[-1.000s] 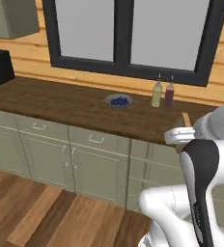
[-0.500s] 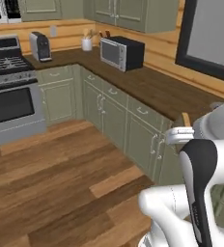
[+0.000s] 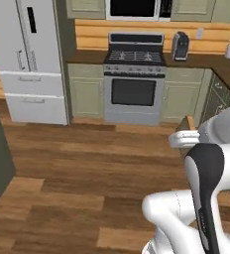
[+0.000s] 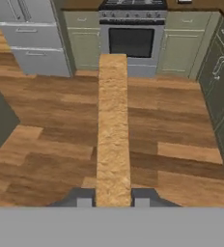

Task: Start the toaster. Once the lever pops up, take the bread to the plate on the dining counter.

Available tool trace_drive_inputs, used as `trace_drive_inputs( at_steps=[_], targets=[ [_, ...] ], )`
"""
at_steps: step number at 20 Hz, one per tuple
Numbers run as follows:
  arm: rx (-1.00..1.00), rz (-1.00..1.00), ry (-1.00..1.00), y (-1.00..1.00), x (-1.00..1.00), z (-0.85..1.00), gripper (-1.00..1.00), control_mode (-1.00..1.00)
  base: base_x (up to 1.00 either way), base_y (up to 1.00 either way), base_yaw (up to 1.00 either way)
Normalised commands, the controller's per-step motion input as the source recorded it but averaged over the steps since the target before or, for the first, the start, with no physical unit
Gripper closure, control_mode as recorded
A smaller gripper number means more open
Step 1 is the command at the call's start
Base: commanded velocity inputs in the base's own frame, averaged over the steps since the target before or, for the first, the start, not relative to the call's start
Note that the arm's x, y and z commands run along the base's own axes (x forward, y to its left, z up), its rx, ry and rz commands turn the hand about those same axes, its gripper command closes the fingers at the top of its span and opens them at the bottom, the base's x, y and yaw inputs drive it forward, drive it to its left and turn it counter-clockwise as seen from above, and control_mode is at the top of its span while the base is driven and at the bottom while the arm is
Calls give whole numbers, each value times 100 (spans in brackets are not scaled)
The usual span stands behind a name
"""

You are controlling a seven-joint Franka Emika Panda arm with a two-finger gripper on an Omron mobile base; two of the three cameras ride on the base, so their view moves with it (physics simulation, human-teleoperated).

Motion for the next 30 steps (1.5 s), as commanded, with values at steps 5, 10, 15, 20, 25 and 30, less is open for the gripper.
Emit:
trace_drive_inputs(
  at_steps=[5,10,15,20,25,30],
  targets=[
    [0,0,0,0,0,0,100,100,7,15,95],
    [0,0,0,0,0,0,100,100,55,7,80],
    [0,0,0,0,0,0,100,100,99,-9,58],
    [0,0,0,0,0,0,100,100,100,-56,44],
    [0,0,0,0,0,0,100,100,100,-96,33],
    [0,0,0,0,0,0,100,100,94,-100,31]
  ],
)
